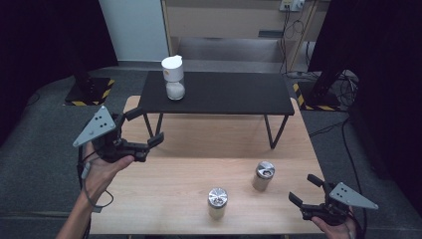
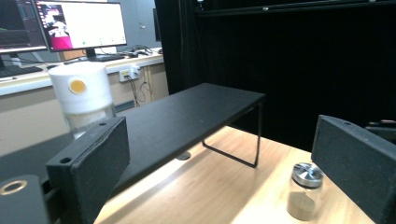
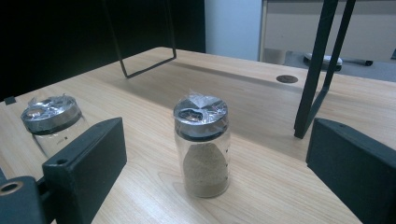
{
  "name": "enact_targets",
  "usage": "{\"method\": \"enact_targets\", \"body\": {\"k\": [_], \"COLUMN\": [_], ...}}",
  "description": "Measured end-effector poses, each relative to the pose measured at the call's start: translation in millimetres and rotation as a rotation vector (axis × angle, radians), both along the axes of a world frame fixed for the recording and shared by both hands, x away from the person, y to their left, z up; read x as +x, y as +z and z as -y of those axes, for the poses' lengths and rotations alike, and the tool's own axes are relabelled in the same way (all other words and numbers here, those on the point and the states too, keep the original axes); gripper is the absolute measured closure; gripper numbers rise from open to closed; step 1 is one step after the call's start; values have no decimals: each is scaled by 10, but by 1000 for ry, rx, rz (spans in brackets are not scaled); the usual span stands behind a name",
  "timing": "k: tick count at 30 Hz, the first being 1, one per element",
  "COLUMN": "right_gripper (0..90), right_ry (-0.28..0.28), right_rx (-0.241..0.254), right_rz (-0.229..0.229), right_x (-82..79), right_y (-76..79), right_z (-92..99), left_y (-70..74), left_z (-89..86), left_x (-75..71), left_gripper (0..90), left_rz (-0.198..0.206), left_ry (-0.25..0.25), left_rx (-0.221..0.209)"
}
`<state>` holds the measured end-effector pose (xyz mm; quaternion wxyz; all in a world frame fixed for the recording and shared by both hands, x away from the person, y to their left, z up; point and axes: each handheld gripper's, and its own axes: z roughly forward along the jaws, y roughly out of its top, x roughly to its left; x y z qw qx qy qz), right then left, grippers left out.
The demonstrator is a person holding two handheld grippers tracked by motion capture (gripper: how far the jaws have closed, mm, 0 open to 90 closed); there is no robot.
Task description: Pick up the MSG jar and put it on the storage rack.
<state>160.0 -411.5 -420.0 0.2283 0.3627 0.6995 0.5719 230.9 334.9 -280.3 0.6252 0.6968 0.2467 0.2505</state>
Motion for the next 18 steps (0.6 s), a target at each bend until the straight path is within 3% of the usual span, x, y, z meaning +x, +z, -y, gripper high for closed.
{"method": "enact_targets", "body": {"k": [9, 18], "right_gripper": [54, 54], "right_ry": [-1, -3], "right_rx": [-2, -5], "right_rz": [-2, -2], "right_x": [0, 0], "right_y": [3, 5], "right_z": [-3, -6], "left_y": [-284, -562], "left_z": [-14, -51], "left_x": [-237, -371], "left_gripper": [31, 31], "left_rz": [-9, -36], "left_ry": [4, 27], "left_rx": [1, -6]}}
